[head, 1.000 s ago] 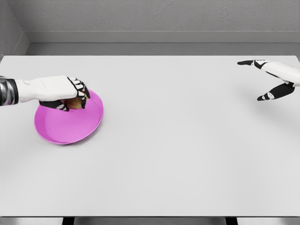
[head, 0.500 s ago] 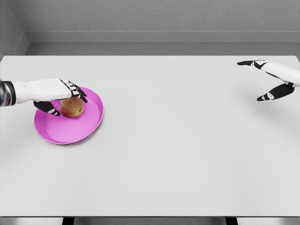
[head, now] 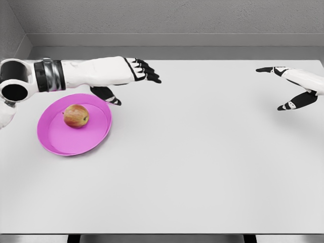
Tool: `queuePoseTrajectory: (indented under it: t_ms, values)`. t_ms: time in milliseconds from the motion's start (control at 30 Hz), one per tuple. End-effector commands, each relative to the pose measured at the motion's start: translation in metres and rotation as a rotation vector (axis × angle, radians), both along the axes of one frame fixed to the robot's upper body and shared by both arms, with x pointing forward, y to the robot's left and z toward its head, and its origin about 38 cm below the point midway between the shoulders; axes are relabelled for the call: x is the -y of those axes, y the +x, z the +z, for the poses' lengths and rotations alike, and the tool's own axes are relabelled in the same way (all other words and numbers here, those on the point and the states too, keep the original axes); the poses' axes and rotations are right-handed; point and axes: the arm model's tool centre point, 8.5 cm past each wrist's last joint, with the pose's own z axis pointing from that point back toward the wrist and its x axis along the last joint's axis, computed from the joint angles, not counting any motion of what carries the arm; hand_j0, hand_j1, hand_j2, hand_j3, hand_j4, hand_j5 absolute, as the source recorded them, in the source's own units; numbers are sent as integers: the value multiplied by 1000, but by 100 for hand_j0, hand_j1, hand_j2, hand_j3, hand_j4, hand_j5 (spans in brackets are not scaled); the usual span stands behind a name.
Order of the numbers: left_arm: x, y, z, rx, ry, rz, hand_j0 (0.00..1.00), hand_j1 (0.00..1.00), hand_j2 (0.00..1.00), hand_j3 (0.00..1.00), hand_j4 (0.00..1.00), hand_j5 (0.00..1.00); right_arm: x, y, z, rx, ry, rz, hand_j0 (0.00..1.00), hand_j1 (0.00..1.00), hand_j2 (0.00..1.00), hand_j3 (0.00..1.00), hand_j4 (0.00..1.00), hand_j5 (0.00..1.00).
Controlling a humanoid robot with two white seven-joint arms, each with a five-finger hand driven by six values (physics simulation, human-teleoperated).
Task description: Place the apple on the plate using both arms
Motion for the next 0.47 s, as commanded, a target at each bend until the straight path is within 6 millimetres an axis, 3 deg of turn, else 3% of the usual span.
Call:
queuePoseTrajectory:
  t_ms: [0, 67, 433]
  values:
    - [47, -15, -10, -25, -30, -113, 100, 100, 100, 100, 100, 100, 0, 0, 1, 1, 7, -2, 100, 100, 100, 100, 100, 100]
    - [68, -23, -18, -46, -37, -162, 100, 100, 100, 100, 100, 100, 0, -1, -2, -5, 7, -2, 100, 100, 100, 100, 100, 100]
    - [57, -18, -20, -54, -28, -135, 100, 100, 100, 100, 100, 100, 1, -2, -2, -6, 6, -3, 100, 100, 100, 100, 100, 100]
